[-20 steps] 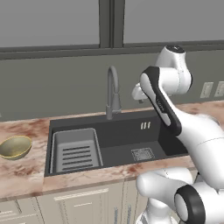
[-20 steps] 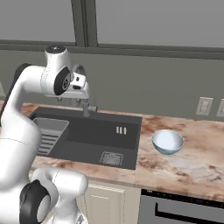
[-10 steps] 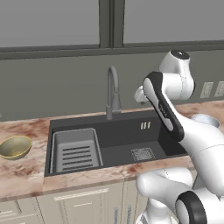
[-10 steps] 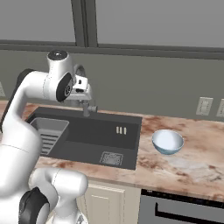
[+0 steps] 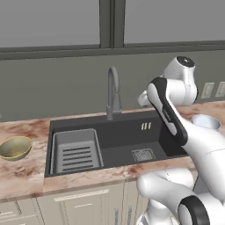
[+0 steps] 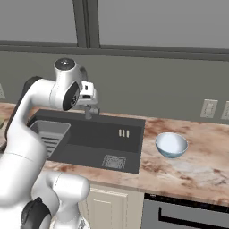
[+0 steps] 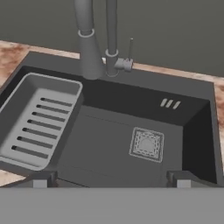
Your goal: Rinse each bowl for a few seconds and place them down in the sink or on the counter.
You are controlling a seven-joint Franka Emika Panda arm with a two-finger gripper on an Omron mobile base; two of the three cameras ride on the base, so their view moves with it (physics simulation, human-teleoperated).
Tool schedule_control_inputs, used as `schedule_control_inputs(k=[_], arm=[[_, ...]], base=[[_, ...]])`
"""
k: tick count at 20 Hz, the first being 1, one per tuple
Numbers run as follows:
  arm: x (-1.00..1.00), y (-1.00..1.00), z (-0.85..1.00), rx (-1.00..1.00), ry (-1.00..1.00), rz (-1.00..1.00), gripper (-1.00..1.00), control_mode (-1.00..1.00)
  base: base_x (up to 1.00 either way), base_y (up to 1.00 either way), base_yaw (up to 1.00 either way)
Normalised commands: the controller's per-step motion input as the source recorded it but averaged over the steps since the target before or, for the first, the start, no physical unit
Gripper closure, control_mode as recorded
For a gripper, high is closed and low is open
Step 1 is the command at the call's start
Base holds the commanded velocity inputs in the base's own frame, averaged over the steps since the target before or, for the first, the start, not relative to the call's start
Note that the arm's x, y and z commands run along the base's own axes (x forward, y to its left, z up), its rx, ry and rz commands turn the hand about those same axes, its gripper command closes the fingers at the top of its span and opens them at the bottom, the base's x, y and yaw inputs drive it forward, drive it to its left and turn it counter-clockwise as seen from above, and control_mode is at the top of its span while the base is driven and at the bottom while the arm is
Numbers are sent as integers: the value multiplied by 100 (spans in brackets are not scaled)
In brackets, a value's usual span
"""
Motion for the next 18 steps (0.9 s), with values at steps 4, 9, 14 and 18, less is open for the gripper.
schedule_control_inputs(k=[4,9,14,18], arm=[[8,-6,-14,0,-6,6,-100,-100],[8,-2,-16,0,-7,6,-100,-100],[6,-3,-22,0,-8,4,-100,-100],[6,-1,-17,0,-11,3,-100,-100]], base=[[0,0,0],[0,0,0],[0,0,0],[0,0,0]])
